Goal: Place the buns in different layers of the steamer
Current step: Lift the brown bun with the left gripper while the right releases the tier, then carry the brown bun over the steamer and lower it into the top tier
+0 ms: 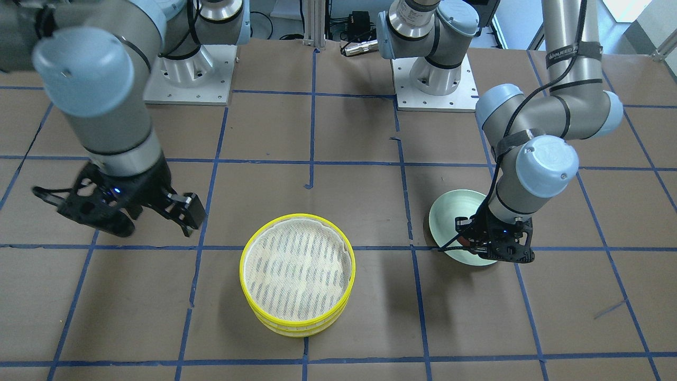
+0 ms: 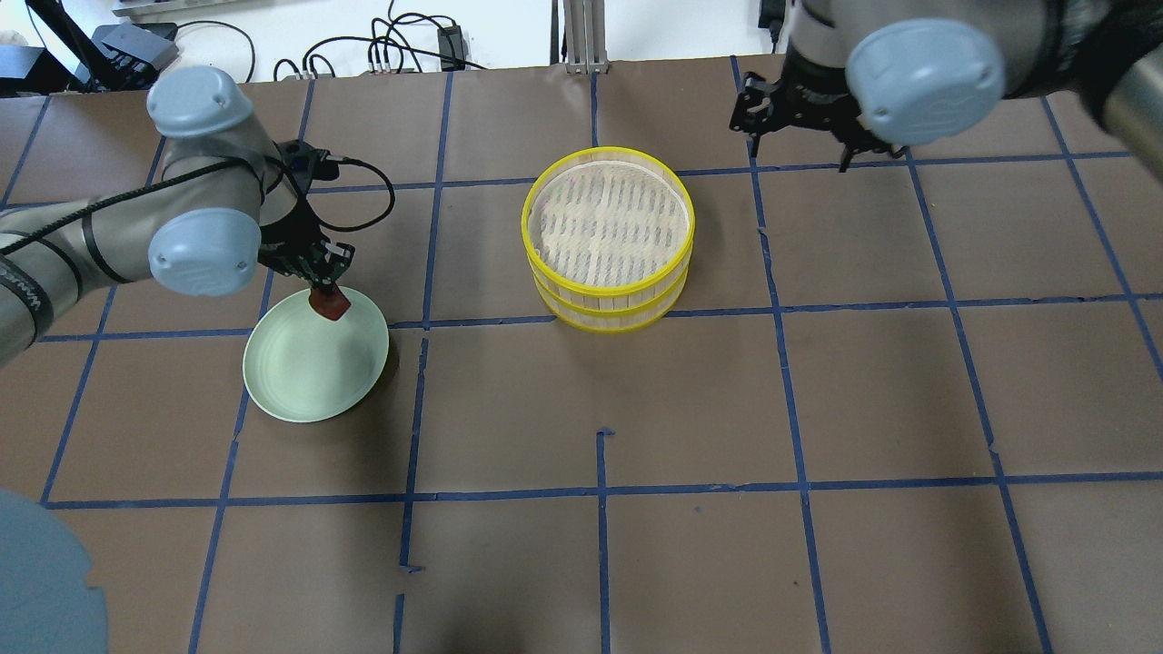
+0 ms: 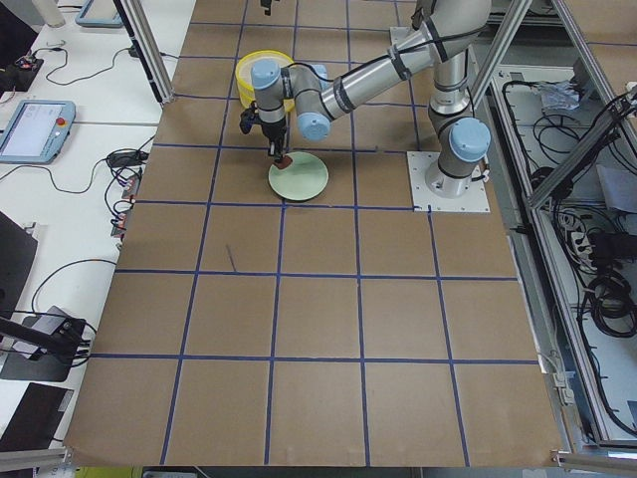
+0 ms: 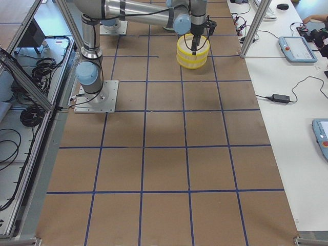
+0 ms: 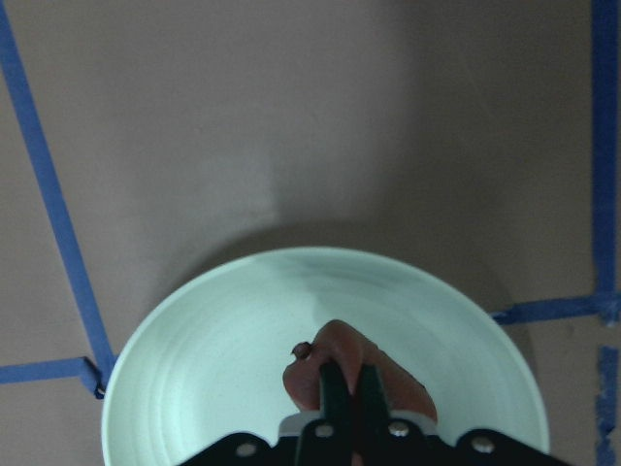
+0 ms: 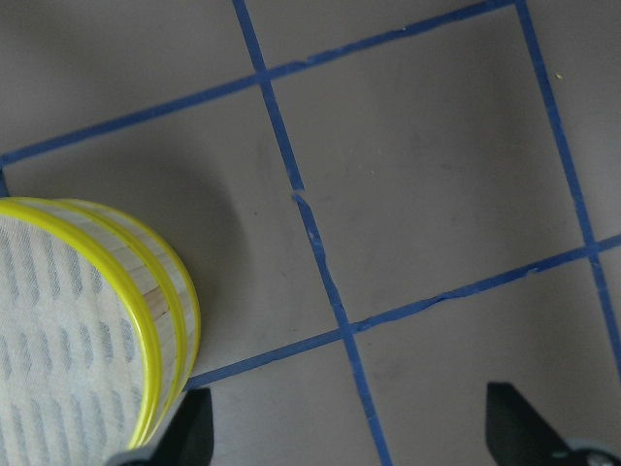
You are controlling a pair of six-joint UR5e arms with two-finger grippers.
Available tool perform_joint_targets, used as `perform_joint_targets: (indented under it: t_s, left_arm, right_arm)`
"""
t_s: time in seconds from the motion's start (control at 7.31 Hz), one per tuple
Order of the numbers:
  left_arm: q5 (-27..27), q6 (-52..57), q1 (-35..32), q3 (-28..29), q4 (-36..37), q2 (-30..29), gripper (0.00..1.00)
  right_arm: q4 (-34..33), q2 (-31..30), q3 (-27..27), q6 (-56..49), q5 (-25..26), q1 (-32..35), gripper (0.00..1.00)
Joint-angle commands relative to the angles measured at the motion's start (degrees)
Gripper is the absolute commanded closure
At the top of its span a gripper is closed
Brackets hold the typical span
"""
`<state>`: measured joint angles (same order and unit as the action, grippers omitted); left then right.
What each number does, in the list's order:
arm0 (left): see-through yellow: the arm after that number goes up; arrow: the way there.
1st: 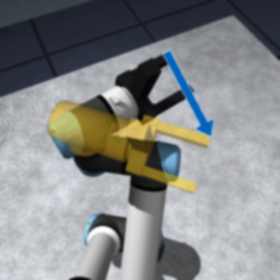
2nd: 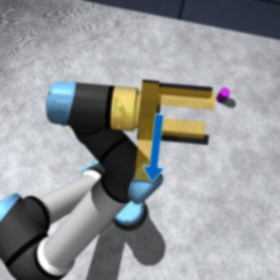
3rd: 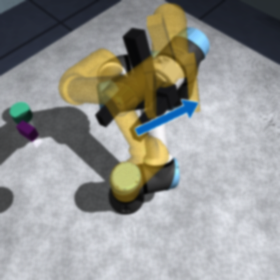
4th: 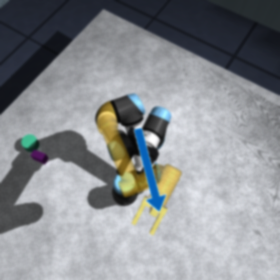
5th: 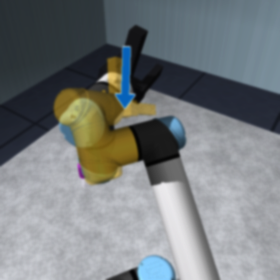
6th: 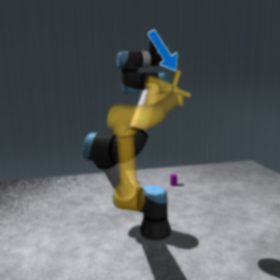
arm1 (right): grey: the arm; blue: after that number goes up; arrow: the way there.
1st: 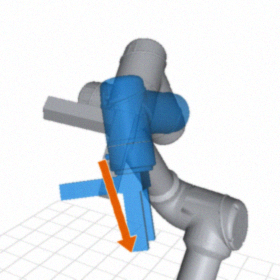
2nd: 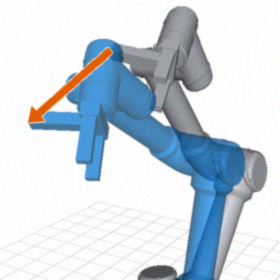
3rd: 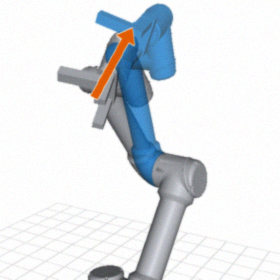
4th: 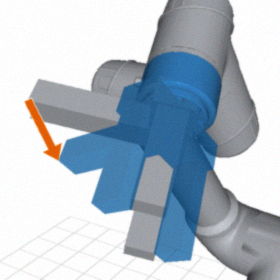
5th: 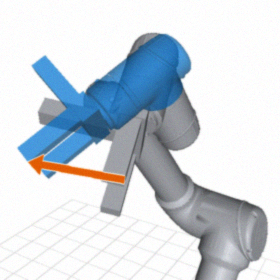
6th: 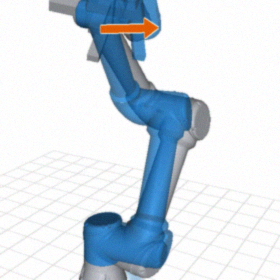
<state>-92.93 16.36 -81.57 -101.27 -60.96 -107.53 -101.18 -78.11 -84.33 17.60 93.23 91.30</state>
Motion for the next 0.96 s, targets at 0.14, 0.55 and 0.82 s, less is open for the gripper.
perform_joint_targets:
  t_s: [0.14,0.55,0.82]
  left_arm:
    - [11.6,-11.6,-5.4,10.9,-10.3,4.0,0.92]
    - [21.0,-28.0,-13.8,11.6,2.7,-0.5,0.92]
    - [21.1,-38.5,-20.1,11.7,17.6,-8.4,0.92]
  right_arm:
    - [20.3,-9.4,3.6,-15.8,-4.0,-2.9,0.00]
    - [20.0,-10.7,1.2,-22.4,-1.7,-2.8,0.00]
    - [15.5,-8.7,1.7,-21.8,-1.8,-2.8,0.00]
